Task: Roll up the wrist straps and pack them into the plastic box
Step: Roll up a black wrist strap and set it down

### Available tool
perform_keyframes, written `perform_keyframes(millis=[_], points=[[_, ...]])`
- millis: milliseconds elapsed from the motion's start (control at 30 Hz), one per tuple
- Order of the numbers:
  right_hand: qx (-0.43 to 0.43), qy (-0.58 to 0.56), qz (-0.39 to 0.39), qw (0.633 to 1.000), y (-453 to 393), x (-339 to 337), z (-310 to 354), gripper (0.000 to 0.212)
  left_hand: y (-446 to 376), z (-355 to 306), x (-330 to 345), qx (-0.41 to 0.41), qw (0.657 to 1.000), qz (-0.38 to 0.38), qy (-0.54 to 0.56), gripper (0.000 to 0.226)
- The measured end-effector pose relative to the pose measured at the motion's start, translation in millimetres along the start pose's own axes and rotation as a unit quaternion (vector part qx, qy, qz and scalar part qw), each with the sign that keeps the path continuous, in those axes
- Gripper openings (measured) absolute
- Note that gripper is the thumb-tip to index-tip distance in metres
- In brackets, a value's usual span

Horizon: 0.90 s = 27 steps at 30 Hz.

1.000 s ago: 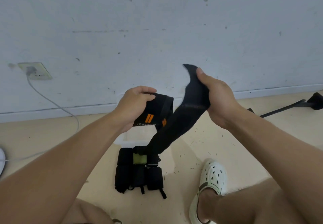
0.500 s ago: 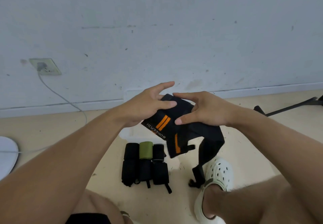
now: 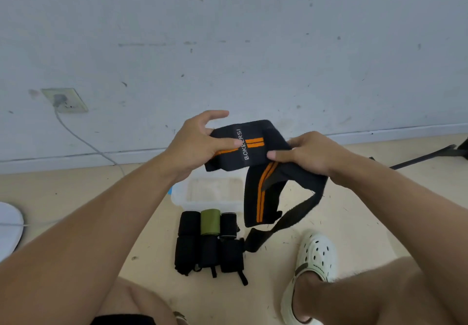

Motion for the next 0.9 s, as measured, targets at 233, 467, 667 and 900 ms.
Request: perform_keyframes(millis=[233, 467, 667, 900], points=[[-0.04, 0.083, 0.049, 0.995, 5.6, 8.7, 8.4, 0.081, 13.9, -5.5, 15.6, 0.017, 0.987, 0.098, -0.123, 0.083], [-0.093, 0.067, 0.127, 0.985, 7.0, 31.8, 18.4, 0.029, 15.1, -7.4, 25.8, 0.025, 0.985, 0.156, -0.071, 0.085], [-0.1, -0.063, 0.032, 0.992, 4.7, 15.4, 23.2, 0.027, 1.8, -3.2, 8.8, -0.003, 0.981, 0.046, 0.189, 0.083], [-0.109, -0.219, -0.041, 0.969, 7.1, 5.0, 23.8, 0.025, 2.6, 12.5, 35.0, -0.082, 0.966, 0.085, 0.231, 0.088]])
Point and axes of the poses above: each hand's wrist, its own y-axis away from the middle knuckle, its own x-axis out of the palm, z = x × y, the point moved 7 cm from there along -y, towards the middle knuckle, and after that the axes turned 2 degrees about z, right-handed, at the moved point
